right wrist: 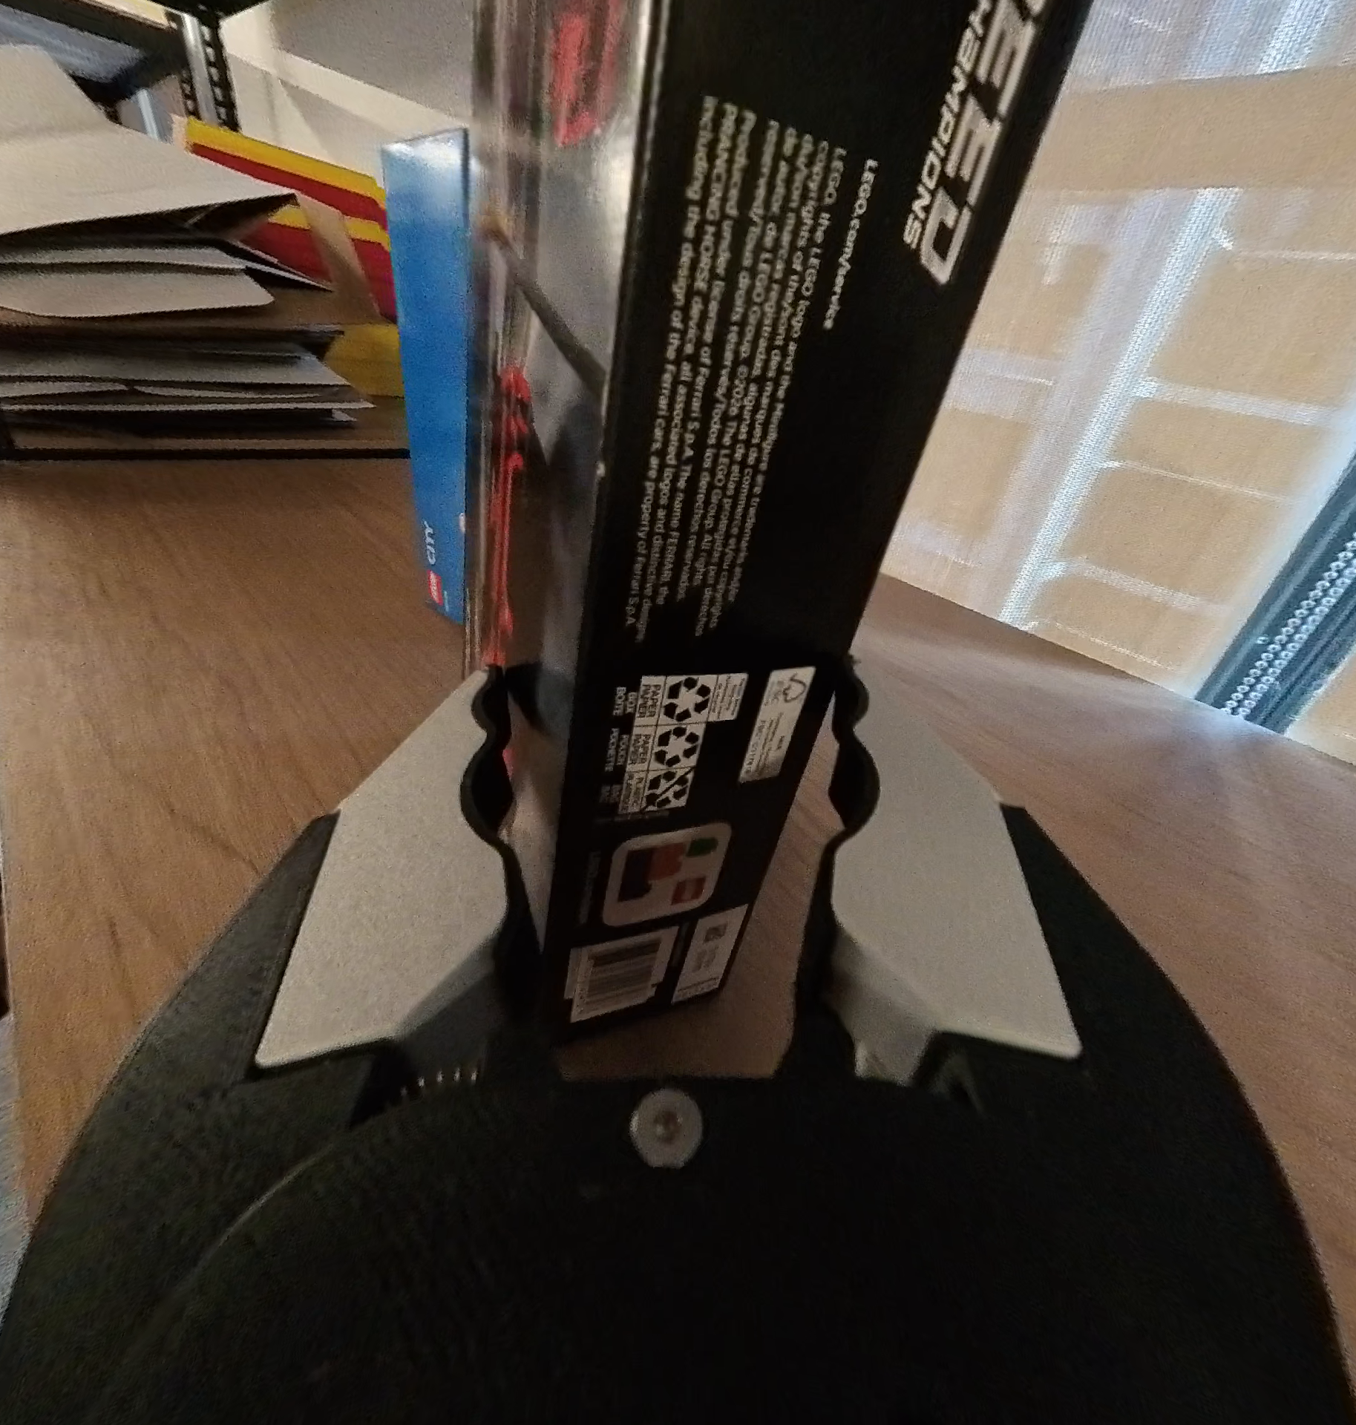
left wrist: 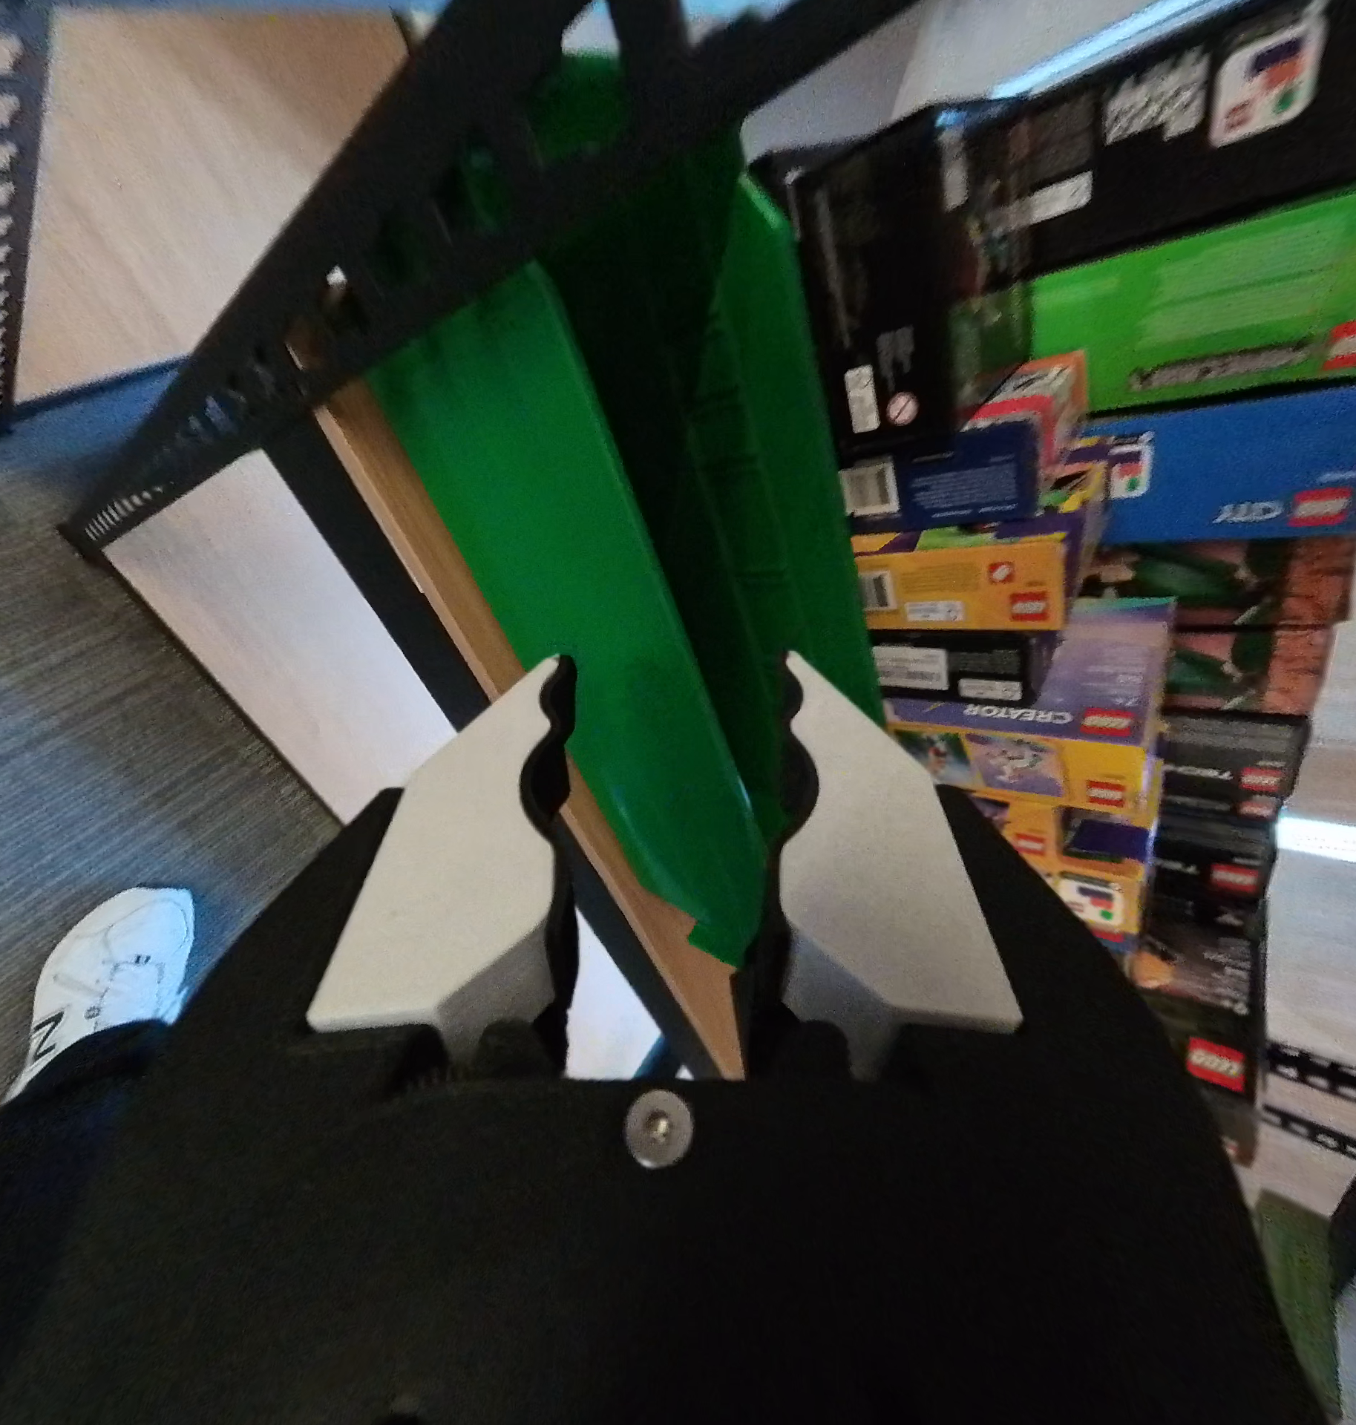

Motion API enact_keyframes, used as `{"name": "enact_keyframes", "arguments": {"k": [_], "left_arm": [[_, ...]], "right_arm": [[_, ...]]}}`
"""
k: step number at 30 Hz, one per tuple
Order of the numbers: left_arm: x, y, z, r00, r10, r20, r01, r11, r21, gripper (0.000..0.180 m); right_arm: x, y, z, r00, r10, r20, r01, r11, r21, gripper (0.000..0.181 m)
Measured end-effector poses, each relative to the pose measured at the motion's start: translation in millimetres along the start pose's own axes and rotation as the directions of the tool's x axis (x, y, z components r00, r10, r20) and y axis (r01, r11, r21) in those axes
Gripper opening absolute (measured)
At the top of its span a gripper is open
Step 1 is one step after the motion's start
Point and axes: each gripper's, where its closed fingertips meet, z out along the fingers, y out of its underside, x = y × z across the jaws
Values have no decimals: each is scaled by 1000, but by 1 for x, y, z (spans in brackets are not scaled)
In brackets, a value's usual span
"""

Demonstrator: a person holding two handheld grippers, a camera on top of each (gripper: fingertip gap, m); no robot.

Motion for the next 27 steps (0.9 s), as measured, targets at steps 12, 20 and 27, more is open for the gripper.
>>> {"name": "enact_keyframes", "arguments": {"k": [12, 20, 27], "left_arm": [[-9, 11, 20, 999, 39, -26, -42, 991, -127, 37], [-36, -7, -18, 997, 76, -23, -77, 994, -78, 31], [-79, -5, -72, 1000, -1, -9, 1, 1000, 21, 29]], "right_arm": [[0, -6, -3, 998, 42, -39, -40, 999, 32, 80], [15, -55, 1, 993, 115, -9, -115, 992, 52, 97], [4, -51, 9, 988, 103, 113, -82, 981, -176, 83]]}}
